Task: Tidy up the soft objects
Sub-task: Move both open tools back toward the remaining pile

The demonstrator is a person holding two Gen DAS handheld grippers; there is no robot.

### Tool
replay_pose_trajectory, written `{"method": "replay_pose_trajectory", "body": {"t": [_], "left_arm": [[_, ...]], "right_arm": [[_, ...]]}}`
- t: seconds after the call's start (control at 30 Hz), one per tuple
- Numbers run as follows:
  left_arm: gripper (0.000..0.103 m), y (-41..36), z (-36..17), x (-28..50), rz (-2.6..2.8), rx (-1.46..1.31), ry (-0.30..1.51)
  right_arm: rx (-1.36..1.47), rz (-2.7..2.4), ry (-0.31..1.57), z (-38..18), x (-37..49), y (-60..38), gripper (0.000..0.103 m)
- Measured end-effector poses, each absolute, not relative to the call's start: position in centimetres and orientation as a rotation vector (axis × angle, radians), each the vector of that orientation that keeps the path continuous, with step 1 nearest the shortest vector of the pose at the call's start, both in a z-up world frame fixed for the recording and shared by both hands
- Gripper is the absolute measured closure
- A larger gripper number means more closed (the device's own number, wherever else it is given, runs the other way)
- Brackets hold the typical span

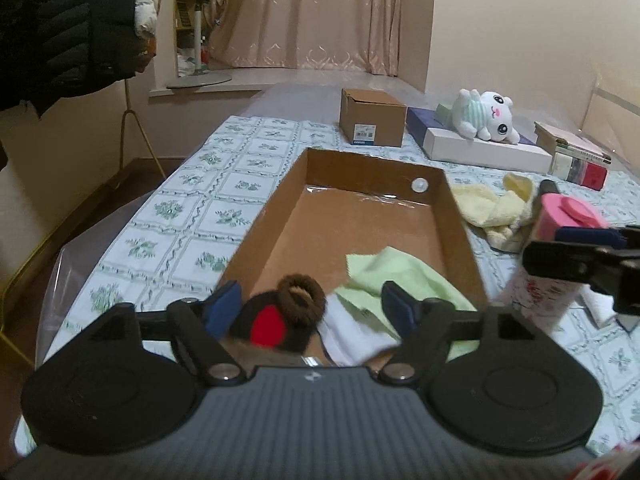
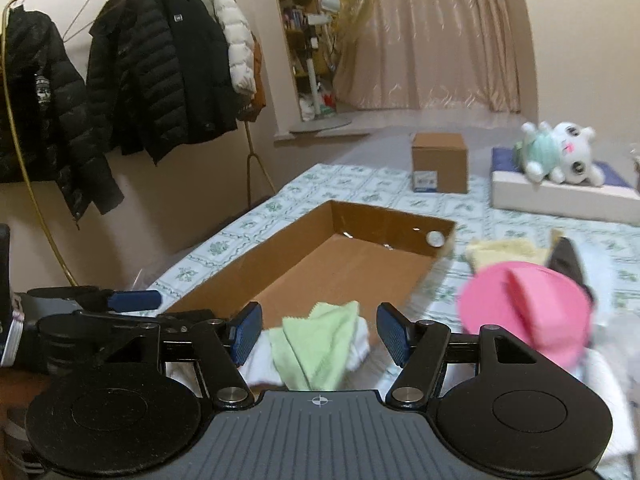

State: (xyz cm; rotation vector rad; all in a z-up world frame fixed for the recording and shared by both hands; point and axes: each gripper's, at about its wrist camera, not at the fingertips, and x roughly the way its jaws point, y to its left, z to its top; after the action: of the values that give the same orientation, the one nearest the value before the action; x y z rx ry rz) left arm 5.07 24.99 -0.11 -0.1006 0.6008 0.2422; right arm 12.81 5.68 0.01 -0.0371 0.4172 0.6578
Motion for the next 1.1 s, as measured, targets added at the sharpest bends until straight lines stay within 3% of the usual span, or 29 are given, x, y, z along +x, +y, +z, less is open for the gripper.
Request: {"method": "replay_pose_trajectory", "body": {"t": [0.23, 0.67, 1.1], "left_arm": [[0.012, 19.8, 1.3, 2.0, 0.221, -0.113, 0.580], [0.011, 9.3, 2.4, 1.1, 0.110, -0.151, 0.557], [0.011, 3.5, 0.7, 3.2, 0.052, -0.098, 0.595]], "right_arm": [[-0.041, 0.576, 0.408, -0.1, 8.5, -0.4, 0.040], [0.040, 0.352, 0.409, -0.2, 5.6, -13.7, 0.040], [0.019, 0.275, 0.423, -1.2, 5.9, -19.1, 0.040]]}}
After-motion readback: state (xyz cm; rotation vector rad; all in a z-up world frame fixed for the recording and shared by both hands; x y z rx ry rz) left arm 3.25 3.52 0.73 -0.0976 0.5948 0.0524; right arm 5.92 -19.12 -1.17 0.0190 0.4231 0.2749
